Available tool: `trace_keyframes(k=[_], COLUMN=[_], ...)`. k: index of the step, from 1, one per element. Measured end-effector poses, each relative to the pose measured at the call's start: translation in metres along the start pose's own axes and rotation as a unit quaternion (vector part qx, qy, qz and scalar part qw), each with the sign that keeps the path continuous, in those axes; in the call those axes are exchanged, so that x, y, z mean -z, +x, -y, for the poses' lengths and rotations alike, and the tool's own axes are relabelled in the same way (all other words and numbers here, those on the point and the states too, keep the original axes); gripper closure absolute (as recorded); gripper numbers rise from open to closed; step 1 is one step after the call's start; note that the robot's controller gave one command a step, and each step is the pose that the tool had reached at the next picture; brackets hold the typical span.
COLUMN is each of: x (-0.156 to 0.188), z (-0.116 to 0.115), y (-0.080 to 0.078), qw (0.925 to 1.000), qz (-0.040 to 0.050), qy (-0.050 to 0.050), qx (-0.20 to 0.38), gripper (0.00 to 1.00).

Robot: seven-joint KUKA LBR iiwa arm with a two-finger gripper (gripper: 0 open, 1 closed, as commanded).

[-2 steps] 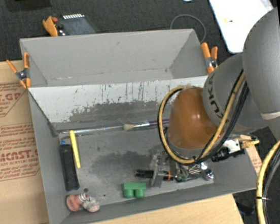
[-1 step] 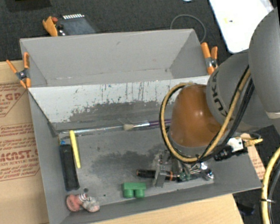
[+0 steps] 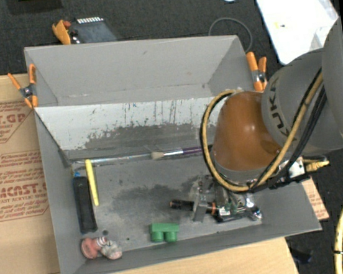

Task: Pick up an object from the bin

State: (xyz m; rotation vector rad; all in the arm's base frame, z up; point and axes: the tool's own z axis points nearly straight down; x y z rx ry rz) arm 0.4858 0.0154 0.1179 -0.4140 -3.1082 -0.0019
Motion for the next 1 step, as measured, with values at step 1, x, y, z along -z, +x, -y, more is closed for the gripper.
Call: trace_keyframes(k=[1], x=[0.0202], z=[-0.0003], y=[-0.0001], qw=[1.0], qz=[0.0008], qy=[-0.001], qx=[0.0], gripper=[1.0])
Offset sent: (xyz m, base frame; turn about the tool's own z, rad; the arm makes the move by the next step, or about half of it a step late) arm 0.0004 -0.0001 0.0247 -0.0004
